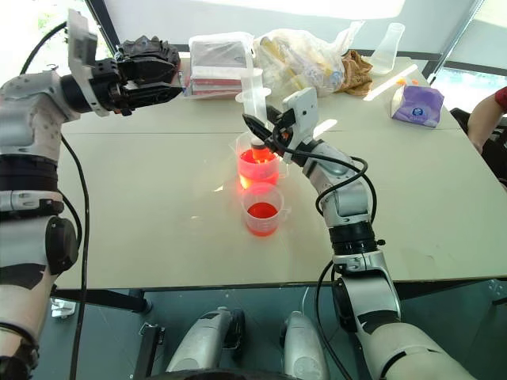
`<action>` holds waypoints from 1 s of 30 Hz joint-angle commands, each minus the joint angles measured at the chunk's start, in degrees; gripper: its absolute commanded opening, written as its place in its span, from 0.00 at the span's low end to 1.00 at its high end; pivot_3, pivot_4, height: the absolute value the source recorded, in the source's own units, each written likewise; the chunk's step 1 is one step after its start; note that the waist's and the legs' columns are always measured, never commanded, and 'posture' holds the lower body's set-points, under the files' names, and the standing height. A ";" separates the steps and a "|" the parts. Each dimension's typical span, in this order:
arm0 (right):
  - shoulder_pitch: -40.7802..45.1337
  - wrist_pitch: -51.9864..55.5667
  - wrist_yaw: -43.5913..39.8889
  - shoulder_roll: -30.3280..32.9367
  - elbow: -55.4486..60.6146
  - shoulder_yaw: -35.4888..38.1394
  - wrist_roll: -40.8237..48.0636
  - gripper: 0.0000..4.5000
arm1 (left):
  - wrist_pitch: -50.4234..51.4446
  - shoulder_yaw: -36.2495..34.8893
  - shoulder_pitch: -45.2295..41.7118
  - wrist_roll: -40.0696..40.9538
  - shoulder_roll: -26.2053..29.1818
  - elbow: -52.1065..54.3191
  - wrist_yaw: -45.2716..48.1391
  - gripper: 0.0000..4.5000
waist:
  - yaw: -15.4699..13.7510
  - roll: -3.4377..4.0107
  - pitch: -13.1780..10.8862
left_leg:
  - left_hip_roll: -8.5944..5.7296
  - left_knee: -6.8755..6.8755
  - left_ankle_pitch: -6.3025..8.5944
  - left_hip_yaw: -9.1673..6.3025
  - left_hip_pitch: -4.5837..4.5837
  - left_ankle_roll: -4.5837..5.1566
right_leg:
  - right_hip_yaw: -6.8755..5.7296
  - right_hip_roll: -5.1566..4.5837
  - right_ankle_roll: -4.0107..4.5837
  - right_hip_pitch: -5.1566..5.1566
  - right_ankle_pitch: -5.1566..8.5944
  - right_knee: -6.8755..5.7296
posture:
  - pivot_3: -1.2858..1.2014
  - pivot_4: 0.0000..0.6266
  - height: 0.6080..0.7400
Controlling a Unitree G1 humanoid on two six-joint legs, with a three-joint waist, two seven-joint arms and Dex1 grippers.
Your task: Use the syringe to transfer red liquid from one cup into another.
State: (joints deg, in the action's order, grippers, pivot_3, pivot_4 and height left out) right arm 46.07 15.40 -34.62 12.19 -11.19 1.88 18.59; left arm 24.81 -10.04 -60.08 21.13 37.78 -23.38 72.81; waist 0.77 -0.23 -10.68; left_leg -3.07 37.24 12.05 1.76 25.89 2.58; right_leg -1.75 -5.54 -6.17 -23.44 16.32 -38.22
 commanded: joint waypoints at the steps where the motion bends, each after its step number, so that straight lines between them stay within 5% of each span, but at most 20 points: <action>1: 4.12 1.14 1.29 1.76 6.16 3.04 2.41 0.33 | 5.66 -3.56 4.76 5.44 -0.67 11.13 -6.12 0.68 | 0.01 0.00 0.00 | 0.00 -0.01 0.00 0.00 -0.01 -0.01 | 0.02 -0.03 0.00 0.01 0.00 -0.03 | 0.52 0.24 1.00; 7: 4.31 15.23 4.55 4.89 21.76 7.02 12.49 0.33 | 9.85 -4.28 10.49 9.84 -1.67 20.55 -11.68 0.68 | -0.07 0.00 0.00 | 0.00 -0.03 -0.01 -0.03 0.00 -0.04 | 0.02 -0.04 0.00 0.00 0.00 -0.01 | 0.52 0.24 1.00; 15: -5.39 31.90 13.91 5.77 42.60 8.41 25.95 0.33 | 8.27 -1.78 9.90 10.59 -1.63 19.47 -12.10 0.68 | -0.12 -0.01 0.02 | 0.01 -0.11 0.00 -0.03 -0.14 -0.05 | 0.03 -0.07 0.01 0.09 0.00 0.03 | 0.52 0.24 1.00; 30: -15.62 33.04 19.02 5.69 48.49 5.48 29.65 0.33 | -3.13 5.83 -11.45 7.69 -9.47 -2.63 -1.10 0.68 | -0.31 -0.06 0.03 | 0.00 -0.03 0.04 0.02 -0.12 0.14 | 0.00 0.01 0.01 0.17 0.01 0.11 | 0.52 0.24 1.00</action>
State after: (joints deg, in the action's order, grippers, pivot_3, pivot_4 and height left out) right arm 29.98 50.00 -15.91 17.94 34.94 7.11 47.51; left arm 24.00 -4.01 -68.62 28.99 28.55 -24.84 70.30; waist 0.46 -0.29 -10.65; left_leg -3.06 37.23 12.12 1.78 25.78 2.80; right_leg -1.75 -5.52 -6.17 -23.26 16.33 -38.10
